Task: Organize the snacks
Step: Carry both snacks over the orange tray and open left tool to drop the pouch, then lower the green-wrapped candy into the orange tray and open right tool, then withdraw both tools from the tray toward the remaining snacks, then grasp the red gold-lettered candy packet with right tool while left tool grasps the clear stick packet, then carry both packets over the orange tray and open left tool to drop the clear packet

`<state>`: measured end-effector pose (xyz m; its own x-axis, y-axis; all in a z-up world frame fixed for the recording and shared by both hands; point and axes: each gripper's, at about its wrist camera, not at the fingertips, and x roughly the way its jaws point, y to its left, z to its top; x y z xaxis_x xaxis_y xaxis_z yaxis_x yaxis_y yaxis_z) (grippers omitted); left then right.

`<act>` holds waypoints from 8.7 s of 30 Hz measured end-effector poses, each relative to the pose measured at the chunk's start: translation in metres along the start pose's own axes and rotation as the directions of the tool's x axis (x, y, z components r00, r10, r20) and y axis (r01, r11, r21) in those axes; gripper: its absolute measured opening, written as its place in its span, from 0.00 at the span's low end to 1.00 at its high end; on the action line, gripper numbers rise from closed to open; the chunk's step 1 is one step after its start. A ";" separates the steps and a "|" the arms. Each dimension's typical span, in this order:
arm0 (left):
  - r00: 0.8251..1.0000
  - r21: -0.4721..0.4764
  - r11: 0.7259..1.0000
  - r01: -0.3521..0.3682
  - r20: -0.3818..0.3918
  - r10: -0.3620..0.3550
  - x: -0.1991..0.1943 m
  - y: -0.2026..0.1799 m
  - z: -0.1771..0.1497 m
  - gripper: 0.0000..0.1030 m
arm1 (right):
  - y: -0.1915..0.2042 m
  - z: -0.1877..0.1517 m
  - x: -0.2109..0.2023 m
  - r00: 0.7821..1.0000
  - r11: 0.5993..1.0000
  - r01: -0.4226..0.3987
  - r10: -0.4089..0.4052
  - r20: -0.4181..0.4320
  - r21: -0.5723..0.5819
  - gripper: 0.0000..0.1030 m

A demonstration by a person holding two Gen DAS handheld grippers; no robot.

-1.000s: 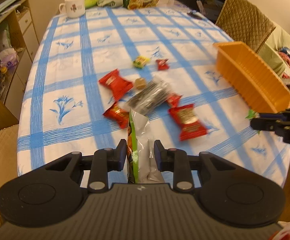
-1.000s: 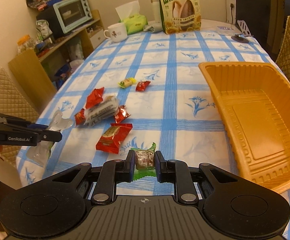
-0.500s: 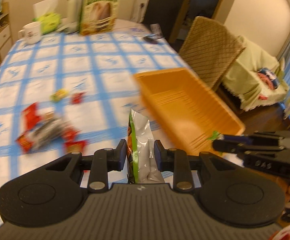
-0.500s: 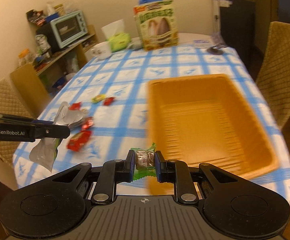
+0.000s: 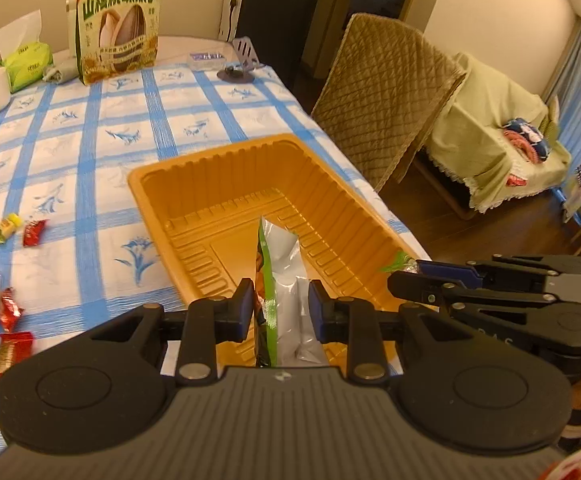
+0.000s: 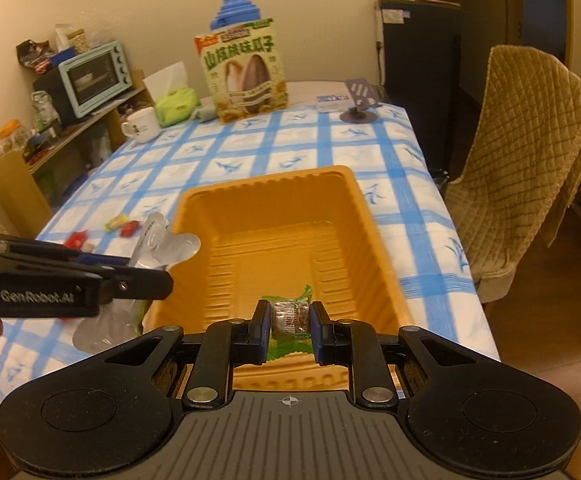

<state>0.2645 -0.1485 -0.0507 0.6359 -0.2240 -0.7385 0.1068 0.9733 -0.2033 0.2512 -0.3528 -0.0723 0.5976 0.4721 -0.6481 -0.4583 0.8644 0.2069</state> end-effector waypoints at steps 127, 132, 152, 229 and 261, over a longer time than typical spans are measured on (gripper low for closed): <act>0.984 0.012 0.985 -0.170 -0.058 0.170 -0.104 0.311 -0.079 0.66 | 0.282 -0.004 0.181 0.975 0.999 -0.051 0.053 -0.216 0.013 0.45; 0.984 0.044 0.986 -0.162 -0.061 0.164 -0.097 0.312 -0.078 0.66 | 0.286 -0.006 0.193 0.971 0.999 -0.040 0.039 -0.237 0.001 0.41; 0.992 0.245 0.966 -0.082 -0.073 0.103 -0.053 0.295 -0.053 0.65 | 0.255 -0.005 0.168 0.981 0.998 0.014 -0.002 -0.195 0.060 0.25; 0.999 0.271 0.962 0.029 0.021 -0.036 -0.026 0.001 0.007 0.31 | 0.027 0.002 -0.005 0.999 0.989 0.047 -0.046 -0.015 0.141 0.25; 0.993 0.064 0.996 -0.067 -0.094 0.073 0.079 -0.014 0.045 0.32 | -0.041 0.030 0.057 0.998 0.994 -0.023 0.029 -0.052 0.109 0.25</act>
<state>0.3475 -0.1777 -0.0776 0.5672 -0.1558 -0.8087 0.1124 0.9874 -0.1114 0.3233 -0.3561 -0.0959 0.5490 0.4872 -0.6791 -0.3978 0.8669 0.3004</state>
